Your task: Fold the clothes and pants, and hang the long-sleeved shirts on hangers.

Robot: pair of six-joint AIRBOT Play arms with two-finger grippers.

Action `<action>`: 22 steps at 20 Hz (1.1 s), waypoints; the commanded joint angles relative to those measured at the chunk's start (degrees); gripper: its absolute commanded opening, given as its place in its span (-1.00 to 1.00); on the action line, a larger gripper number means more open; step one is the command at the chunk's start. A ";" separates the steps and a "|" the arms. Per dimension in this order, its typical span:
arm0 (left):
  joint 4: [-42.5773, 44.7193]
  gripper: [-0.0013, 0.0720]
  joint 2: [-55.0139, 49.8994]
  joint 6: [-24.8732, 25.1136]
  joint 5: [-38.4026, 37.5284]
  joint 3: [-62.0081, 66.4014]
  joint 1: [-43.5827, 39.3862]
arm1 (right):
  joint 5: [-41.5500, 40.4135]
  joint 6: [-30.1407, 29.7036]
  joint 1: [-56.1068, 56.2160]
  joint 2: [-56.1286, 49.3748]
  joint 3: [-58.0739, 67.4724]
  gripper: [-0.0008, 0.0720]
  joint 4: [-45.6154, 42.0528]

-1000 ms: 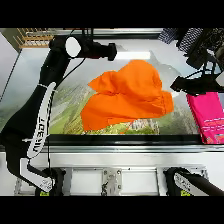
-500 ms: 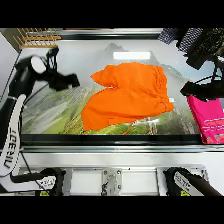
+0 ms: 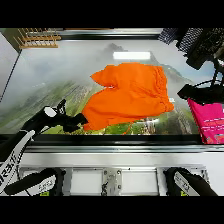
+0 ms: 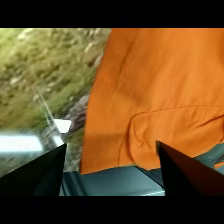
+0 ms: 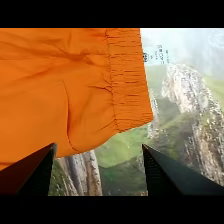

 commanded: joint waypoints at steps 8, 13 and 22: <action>-4.44 -0.95 -3.26 6.40 0.83 6.91 -4.13 | 0.26 -0.04 -4.70 -1.92 -4.26 0.66 -0.87; 1.31 -0.95 1.95 6.38 -3.78 7.06 -0.90 | -3.89 -1.55 -8.85 -12.37 -10.25 0.66 4.66; 1.27 -0.95 1.86 6.38 -4.04 7.06 -0.96 | -17.29 -13.44 -3.37 -28.87 -10.45 0.63 23.63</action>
